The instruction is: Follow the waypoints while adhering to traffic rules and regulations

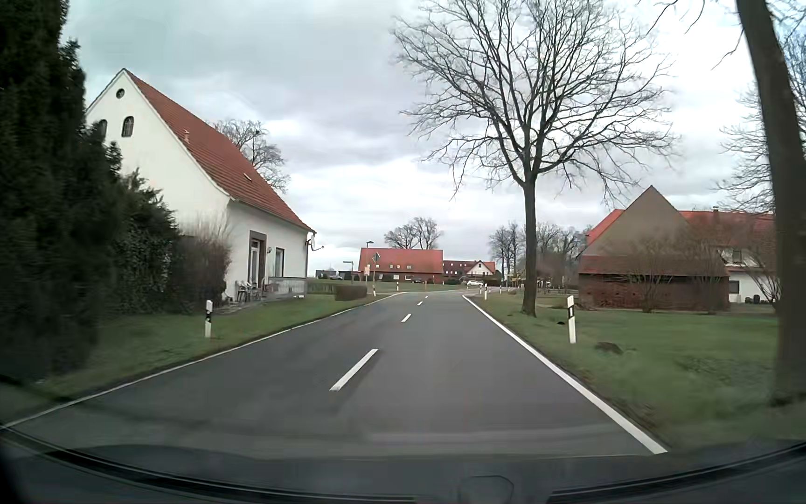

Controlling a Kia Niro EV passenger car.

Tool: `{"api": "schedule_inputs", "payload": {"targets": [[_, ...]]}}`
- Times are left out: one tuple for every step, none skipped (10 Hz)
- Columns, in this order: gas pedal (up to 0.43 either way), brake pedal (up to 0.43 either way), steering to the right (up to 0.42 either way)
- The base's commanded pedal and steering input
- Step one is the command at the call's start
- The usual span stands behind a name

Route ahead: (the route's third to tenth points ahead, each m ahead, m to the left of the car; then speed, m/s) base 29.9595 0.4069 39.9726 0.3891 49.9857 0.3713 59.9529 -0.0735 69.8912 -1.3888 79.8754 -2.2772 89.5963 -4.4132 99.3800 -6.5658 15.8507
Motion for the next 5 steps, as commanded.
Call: {"api": "schedule_inputs", "payload": {"targets": [[0.118,0.000,0.004],[0.118,0.000,0.004],[0.118,0.000,0.003],[0.118,0.000,0.003],[0.118,0.000,0.003]]}}
